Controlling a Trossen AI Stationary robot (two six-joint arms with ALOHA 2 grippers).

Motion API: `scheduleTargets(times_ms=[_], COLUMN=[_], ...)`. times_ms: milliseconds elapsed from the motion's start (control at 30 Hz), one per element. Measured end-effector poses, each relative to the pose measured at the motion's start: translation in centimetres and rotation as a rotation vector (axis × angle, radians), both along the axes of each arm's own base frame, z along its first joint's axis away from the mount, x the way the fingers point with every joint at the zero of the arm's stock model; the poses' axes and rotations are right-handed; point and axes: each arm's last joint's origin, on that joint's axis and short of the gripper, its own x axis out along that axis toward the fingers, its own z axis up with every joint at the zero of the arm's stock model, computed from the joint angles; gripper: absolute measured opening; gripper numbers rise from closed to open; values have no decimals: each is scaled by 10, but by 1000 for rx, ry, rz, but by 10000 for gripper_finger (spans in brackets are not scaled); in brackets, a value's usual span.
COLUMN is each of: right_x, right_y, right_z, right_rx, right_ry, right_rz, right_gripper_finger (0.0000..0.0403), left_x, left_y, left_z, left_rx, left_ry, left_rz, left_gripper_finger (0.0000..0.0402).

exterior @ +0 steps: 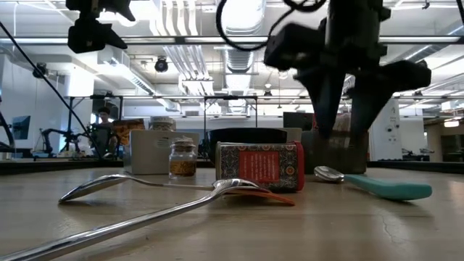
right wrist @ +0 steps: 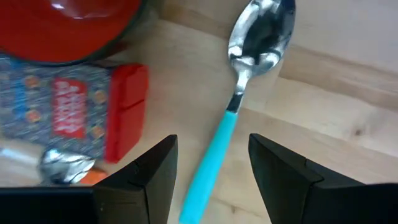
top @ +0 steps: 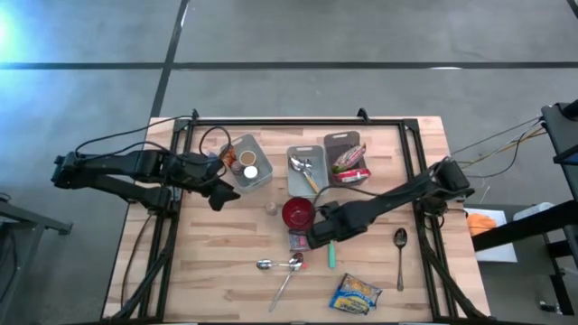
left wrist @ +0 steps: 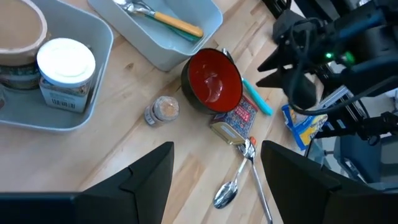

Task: Pick & Place Food Item
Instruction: Put the light blue spoon into the right white bin

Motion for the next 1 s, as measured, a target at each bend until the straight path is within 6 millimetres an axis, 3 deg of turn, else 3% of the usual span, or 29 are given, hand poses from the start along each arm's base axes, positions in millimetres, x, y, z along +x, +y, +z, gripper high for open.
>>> scheduleTargets(times_ms=[533, 667, 833, 1000], right_x=[8, 9, 9, 6], right_y=[4, 5, 5, 4], right_z=[-52, -55, -54, -50], right_rx=[-8, 0, -6, -7], right_ry=[127, 125, 125, 133], right_rz=[65, 67, 120, 145], right_gripper_finger=[190, 142, 34, 30], left_x=[-1, -1, -1, -1], left_y=[0, 0, 0, 0], left_z=[-1, -1, -1, -1], left_rx=[9, 9, 9, 9], left_ry=[10, 17, 20, 20], left_rz=[-14, -14, -14, -14], left_gripper_finger=[246, 246, 246, 246])
